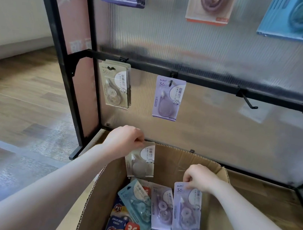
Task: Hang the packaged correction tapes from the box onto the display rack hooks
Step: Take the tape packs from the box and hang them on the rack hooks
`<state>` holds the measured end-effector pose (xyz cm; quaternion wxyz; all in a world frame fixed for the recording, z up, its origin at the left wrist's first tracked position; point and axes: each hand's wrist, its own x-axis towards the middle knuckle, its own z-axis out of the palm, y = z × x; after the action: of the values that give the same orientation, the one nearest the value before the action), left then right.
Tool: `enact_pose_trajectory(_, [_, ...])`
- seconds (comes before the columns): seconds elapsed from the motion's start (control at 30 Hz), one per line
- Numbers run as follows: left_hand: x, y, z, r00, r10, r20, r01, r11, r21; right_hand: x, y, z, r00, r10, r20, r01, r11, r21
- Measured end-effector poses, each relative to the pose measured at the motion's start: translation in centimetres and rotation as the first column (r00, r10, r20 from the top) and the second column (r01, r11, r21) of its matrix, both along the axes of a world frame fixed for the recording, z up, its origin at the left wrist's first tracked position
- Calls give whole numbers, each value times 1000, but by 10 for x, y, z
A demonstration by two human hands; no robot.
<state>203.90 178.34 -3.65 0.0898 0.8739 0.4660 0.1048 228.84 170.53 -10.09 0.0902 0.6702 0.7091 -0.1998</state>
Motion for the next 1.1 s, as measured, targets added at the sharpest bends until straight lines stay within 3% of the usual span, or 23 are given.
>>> enact_pose_trajectory(0.4, [-31, 6, 49, 993, 21, 114, -30, 996, 79, -16, 17, 85, 988, -30, -154, 76, 951, 300])
enact_pose_trajectory(0.57, [-47, 12, 76, 988, 27, 152, -49, 989, 139, -33, 23, 132, 969, 9, -245, 111, 876, 469])
enact_pose_trajectory(0.73, [-59, 28, 104, 973, 25, 231, -67, 982, 178, -47, 40, 167, 975, 28, -221, 125, 754, 644])
enact_pose_trajectory(1.1, [-80, 84, 137, 959, 20, 282, -109, 947, 303, -67, 85, 201, 943, 24, -332, 231, 669, 706])
